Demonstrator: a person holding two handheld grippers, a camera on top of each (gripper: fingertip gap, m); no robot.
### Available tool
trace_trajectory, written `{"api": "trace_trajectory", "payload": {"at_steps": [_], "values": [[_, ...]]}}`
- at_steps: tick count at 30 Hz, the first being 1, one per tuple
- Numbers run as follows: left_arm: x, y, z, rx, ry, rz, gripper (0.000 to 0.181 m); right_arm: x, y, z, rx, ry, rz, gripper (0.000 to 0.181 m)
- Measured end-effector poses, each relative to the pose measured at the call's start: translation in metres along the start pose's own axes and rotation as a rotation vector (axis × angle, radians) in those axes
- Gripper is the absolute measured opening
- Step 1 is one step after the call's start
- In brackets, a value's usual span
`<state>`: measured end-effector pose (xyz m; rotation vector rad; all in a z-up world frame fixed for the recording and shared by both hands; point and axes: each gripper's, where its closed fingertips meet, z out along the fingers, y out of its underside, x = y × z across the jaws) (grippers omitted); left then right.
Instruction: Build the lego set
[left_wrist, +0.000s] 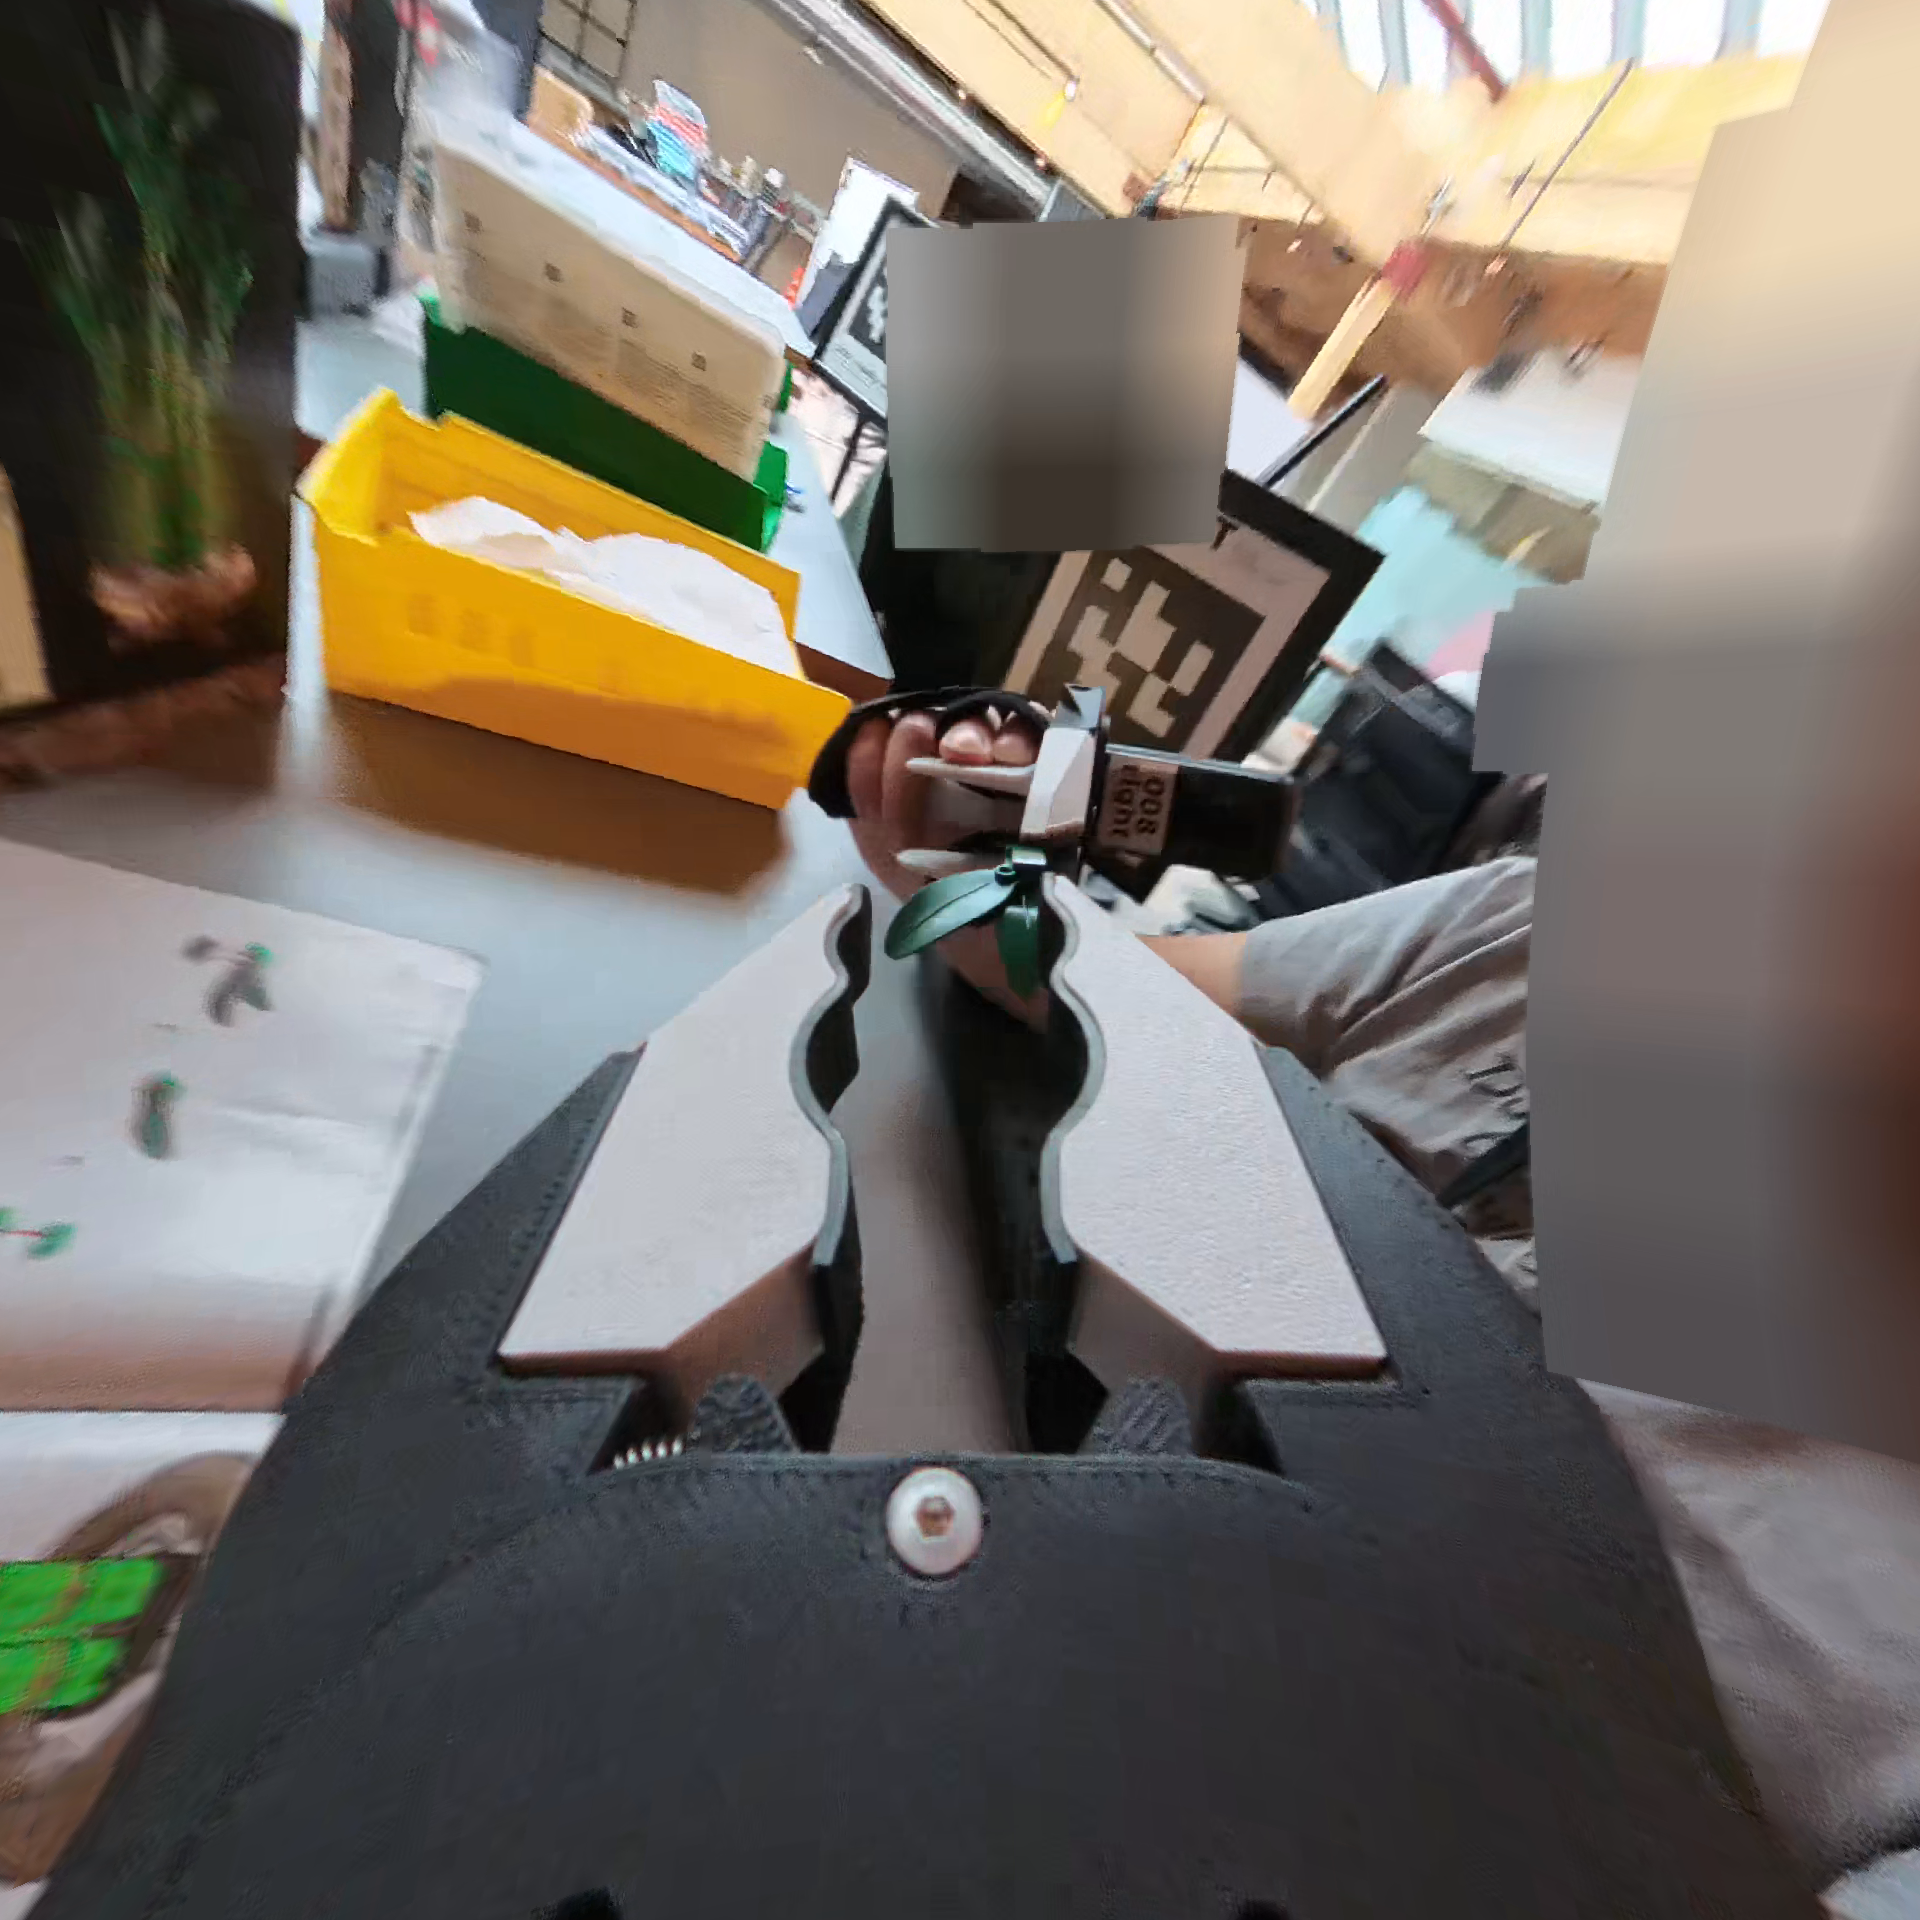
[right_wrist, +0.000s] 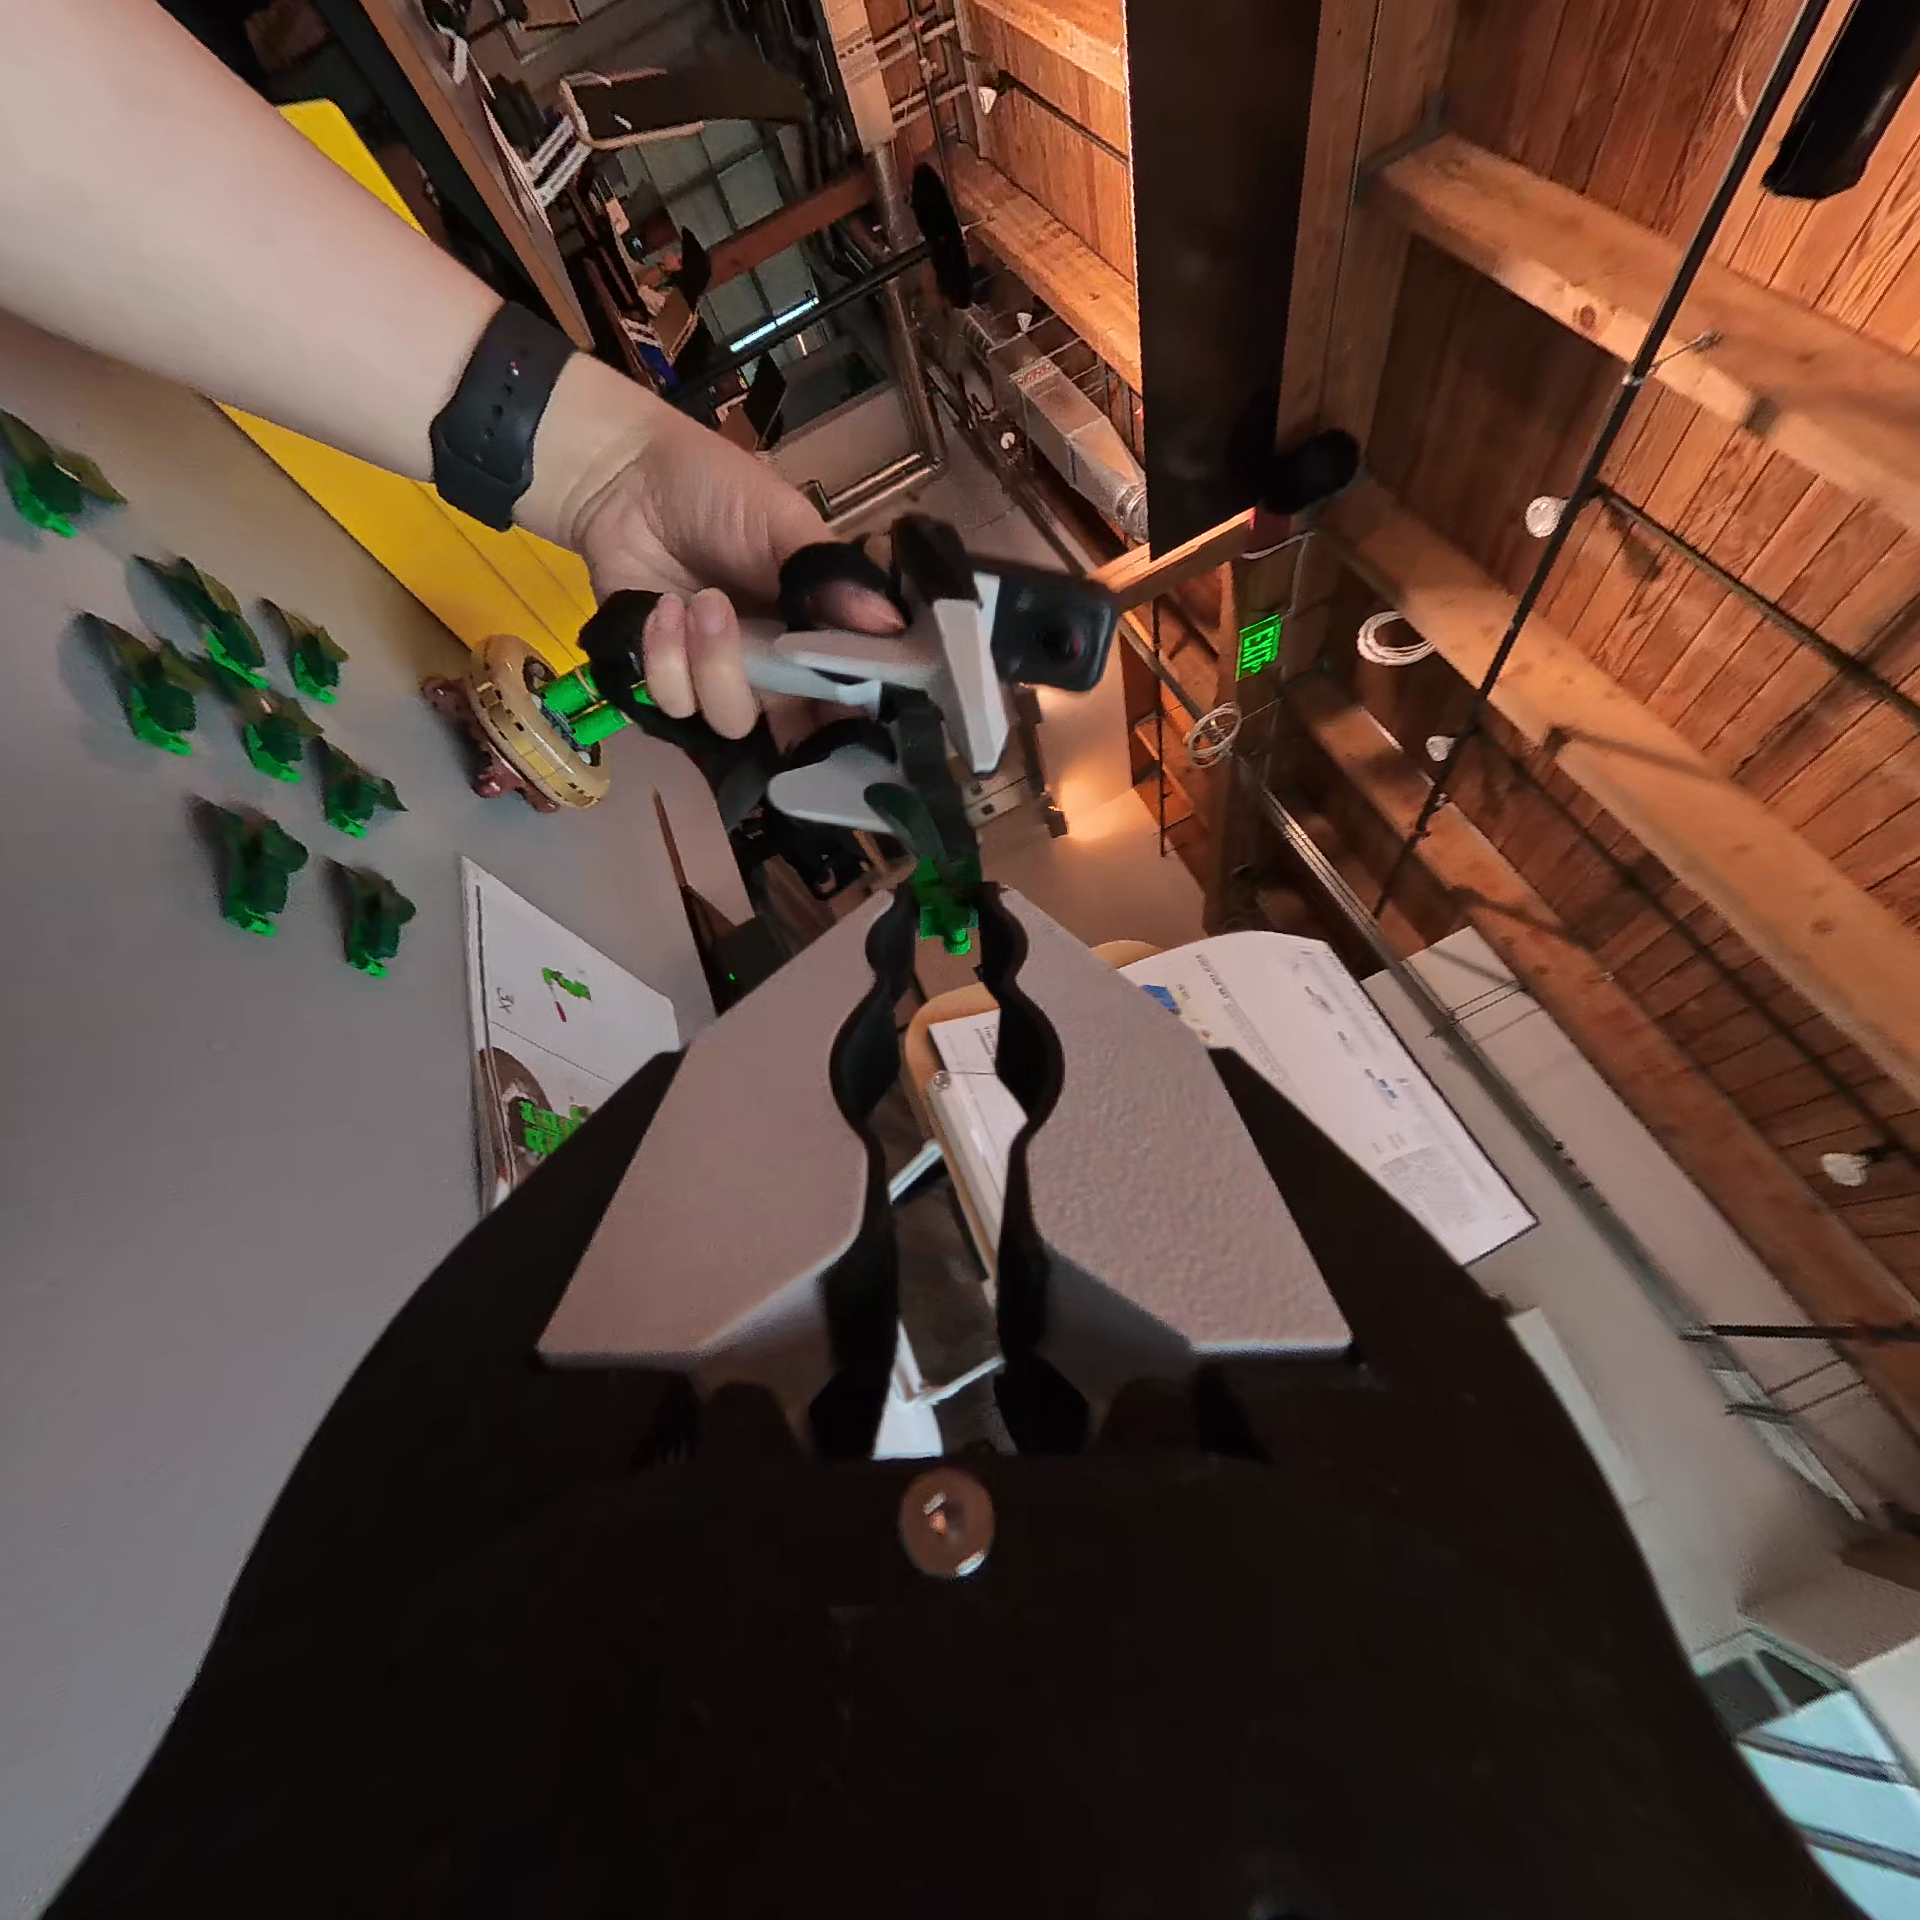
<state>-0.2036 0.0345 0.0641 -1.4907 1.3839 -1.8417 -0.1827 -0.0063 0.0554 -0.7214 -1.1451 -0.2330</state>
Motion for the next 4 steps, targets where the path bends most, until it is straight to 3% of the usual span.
{"api": "trace_trajectory", "payload": {"at_steps": [4], "values": [[-0.005, 0.017, 0.006, -0.055, 0.11, -0.221, 0.03, 0.002, -0.003, 0.0, 0.0, 0.037, -0.059, 0.009]]}}
